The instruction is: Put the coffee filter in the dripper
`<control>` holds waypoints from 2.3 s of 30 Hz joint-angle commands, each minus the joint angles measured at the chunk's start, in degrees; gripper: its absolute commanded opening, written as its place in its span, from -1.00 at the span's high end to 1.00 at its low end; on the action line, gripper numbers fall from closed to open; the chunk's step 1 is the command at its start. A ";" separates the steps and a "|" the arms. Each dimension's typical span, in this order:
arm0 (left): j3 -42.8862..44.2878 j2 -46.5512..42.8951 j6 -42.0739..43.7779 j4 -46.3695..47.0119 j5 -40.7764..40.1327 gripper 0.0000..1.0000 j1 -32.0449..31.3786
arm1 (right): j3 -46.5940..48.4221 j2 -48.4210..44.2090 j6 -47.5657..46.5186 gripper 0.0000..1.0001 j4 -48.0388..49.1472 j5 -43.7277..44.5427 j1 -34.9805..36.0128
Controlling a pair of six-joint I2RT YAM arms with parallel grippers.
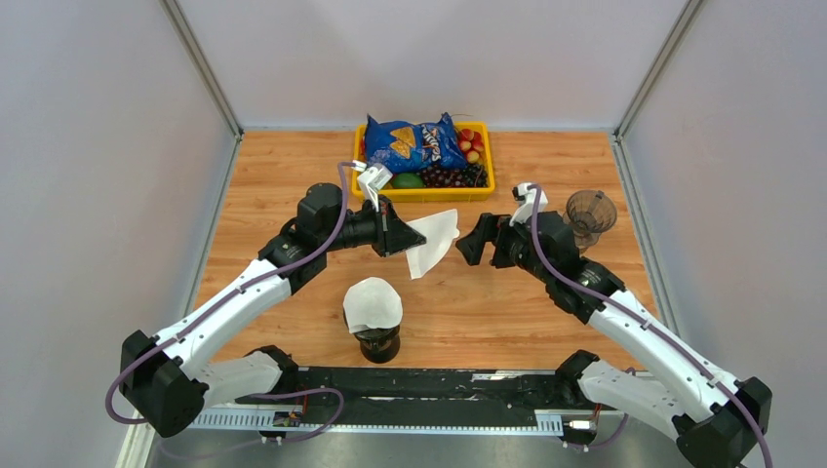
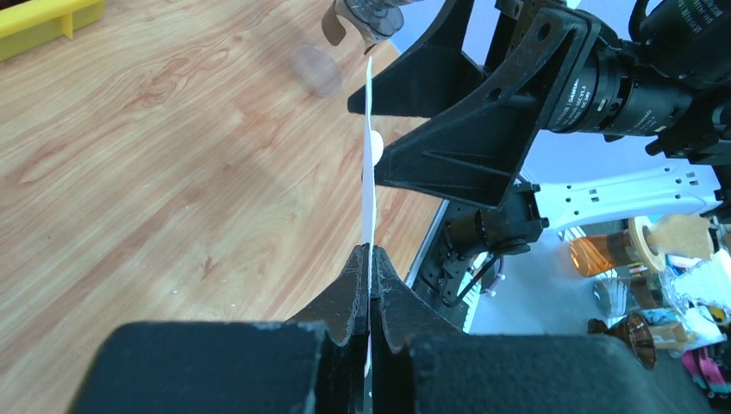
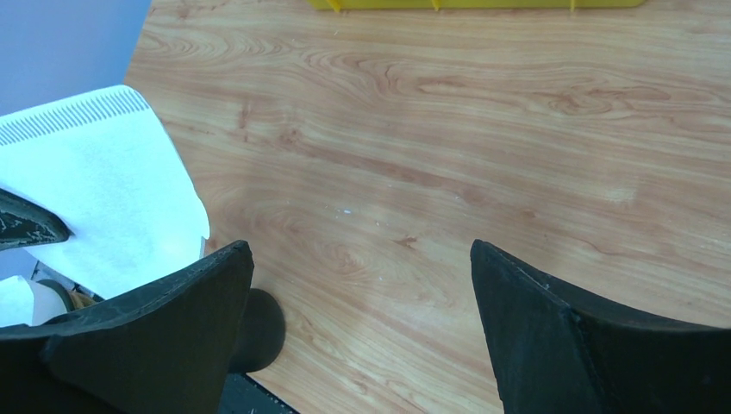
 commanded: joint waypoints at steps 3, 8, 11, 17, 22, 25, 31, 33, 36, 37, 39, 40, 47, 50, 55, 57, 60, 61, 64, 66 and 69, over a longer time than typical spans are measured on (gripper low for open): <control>0.28 -0.55 -1.05 2.33 -1.90 0.99 -0.17 | 0.85 1.85 2.42 -0.99 4.19 -7.89 -0.14; 0.40 -0.07 -0.81 1.81 -2.45 0.99 -0.20 | 0.85 2.84 3.40 -0.99 6.91 -8.96 -0.07; 0.51 0.17 -0.76 1.71 -2.34 0.99 -0.21 | 1.17 3.13 3.90 -0.99 8.28 -10.29 -0.07; 0.42 0.08 -0.85 2.12 -1.80 0.99 -0.21 | 1.92 3.40 3.94 -0.99 9.02 -11.19 -0.08; 0.31 0.34 -0.97 3.30 1.01 0.99 -0.21 | 1.78 5.19 4.17 -0.99 9.82 -10.25 -0.07; 0.08 0.48 -1.67 5.60 3.82 0.99 -0.23 | 1.41 6.17 4.19 -0.99 11.85 -11.09 -0.06; -0.10 0.43 -2.67 7.53 6.24 0.99 -0.21 | 0.02 5.71 3.43 -1.00 14.64 -11.33 -0.09; -0.17 0.40 -3.00 7.98 6.76 0.99 -0.25 | -1.04 4.86 3.53 -1.00 15.68 -11.32 -0.14; -0.39 0.39 -3.51 8.98 7.67 0.99 -0.21 | -2.63 3.26 3.68 -0.99 17.81 -13.15 -0.19; -0.63 0.39 -3.71 9.33 7.89 0.99 -0.21 | -3.23 2.61 3.68 -0.99 18.87 -14.04 -0.22; -0.82 0.35 -4.23 10.22 8.73 0.99 -0.21 | -4.08 1.22 3.60 -0.99 20.13 -15.88 -0.23; -0.84 0.31 -4.32 10.37 8.86 0.99 -0.21 | -4.66 0.44 3.47 -0.99 20.19 -16.43 -0.23; -1.13 -0.32 -3.97 10.93 8.88 0.99 -0.16 | -9.04 -5.92 4.17 -1.00 25.78 -19.68 -0.18; -1.90 -0.43 -5.34 13.61 11.59 0.99 -0.20 | -9.74 -6.84 4.42 -0.99 27.41 -19.47 -0.23; -2.69 -1.11 -6.52 15.95 13.07 0.99 -0.22 | -9.77 -5.79 4.14 -0.93 29.21 -20.75 -0.24; -2.88 -1.43 -6.64 16.35 13.45 0.99 -0.21 | -10.31 -5.88 3.99 -0.90 30.71 -22.29 -0.23; -3.25 -2.16 -6.96 16.96 13.81 0.99 -0.21 | -10.97 -6.40 4.01 -0.78 31.44 -22.91 -0.22; -3.33 -2.34 -6.99 17.24 14.00 0.99 -0.25 | -11.35 -6.70 4.09 -0.73 31.95 -23.18 -0.16; -4.11 -3.35 -7.11 18.17 14.39 0.99 -0.21 | -13.00 -7.91 4.49 -0.57 35.07 -25.24 -0.23; -4.40 -3.72 -7.30 18.95 14.89 0.99 -0.21 | -13.48 -8.53 4.63 -0.46 36.52 -26.23 -0.24; -4.59 -4.18 -7.35 19.40 15.26 0.99 -0.21 | -13.90 -9.00 4.79 -0.36 38.60 -28.28 -0.23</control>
